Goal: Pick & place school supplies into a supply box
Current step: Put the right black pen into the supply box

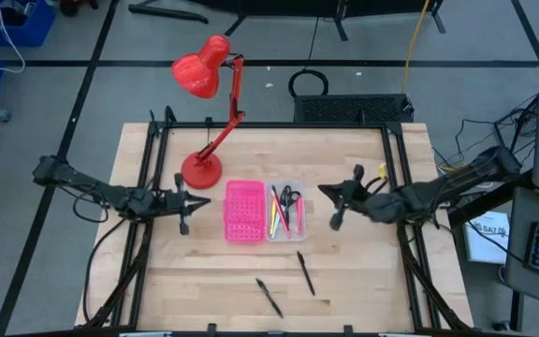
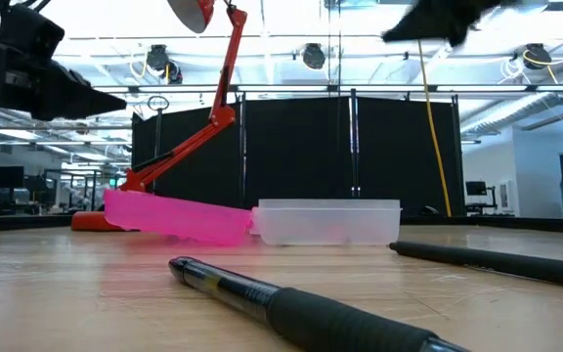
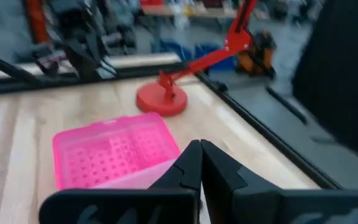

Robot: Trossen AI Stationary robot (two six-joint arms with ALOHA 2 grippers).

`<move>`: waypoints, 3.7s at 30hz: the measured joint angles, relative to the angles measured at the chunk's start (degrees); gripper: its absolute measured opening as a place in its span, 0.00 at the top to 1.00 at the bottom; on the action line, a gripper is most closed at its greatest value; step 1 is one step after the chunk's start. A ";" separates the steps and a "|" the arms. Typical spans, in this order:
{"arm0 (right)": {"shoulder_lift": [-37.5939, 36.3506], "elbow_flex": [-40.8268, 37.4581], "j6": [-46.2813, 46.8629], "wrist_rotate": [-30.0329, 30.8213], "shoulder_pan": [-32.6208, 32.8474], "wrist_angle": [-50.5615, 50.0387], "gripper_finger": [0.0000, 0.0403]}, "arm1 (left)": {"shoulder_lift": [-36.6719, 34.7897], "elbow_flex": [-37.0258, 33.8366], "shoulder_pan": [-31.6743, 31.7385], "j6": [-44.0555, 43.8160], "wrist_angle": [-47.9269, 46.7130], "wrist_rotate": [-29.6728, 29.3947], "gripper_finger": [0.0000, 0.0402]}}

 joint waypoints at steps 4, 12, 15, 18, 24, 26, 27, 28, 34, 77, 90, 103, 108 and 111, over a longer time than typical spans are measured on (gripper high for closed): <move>12.17 22.38 12.85 1.48 3.77 -28.05 1.00 | 0.00 0.02 0.00 3.64 2.67 0.00 0.89; 40.36 57.29 40.42 -19.39 7.06 -67.54 1.00 | 0.02 0.02 0.00 4.50 3.92 0.02 0.89; 48.61 63.52 50.46 -31.63 6.82 -75.49 1.00 | 0.02 0.02 0.00 4.29 4.19 0.04 0.91; 54.10 65.32 57.80 -36.34 6.87 -77.48 1.00 | 0.02 0.04 0.00 2.94 5.44 0.04 0.92; 58.93 65.35 65.04 -36.99 9.10 -71.71 1.00 | 0.02 0.07 0.00 1.65 7.57 0.09 0.92; 59.70 65.39 66.48 -35.31 10.15 -69.66 1.00 | 0.02 0.07 0.00 1.71 8.15 0.11 0.93; 60.02 65.39 67.90 -34.33 10.62 -69.34 0.99 | 0.02 0.09 0.00 1.71 8.29 0.11 0.93; 60.25 65.39 69.55 -34.02 10.96 -69.02 0.97 | 0.02 0.09 0.00 1.71 8.29 0.13 0.93; 60.46 61.80 76.55 -35.59 11.41 -65.93 0.78 | 0.02 0.09 0.00 3.09 8.33 1.34 0.98; 56.26 30.35 78.68 -48.62 11.14 -37.06 0.95 | 0.02 0.09 -0.01 7.21 11.37 3.50 0.91; 41.21 30.68 80.50 -41.68 10.89 -35.18 0.95 | 0.02 0.09 0.00 7.70 11.39 3.52 0.91; 37.19 30.90 75.12 -32.27 -6.49 -35.15 0.95 | 0.02 0.09 0.00 7.89 12.68 3.54 0.91; 40.86 30.90 71.34 -35.57 -12.10 -34.49 0.95 | 0.02 0.09 -0.01 8.02 12.68 3.52 0.91; 43.63 30.88 69.94 -37.59 -14.29 -33.70 0.95 | 0.02 0.09 -0.02 8.02 12.57 3.17 0.91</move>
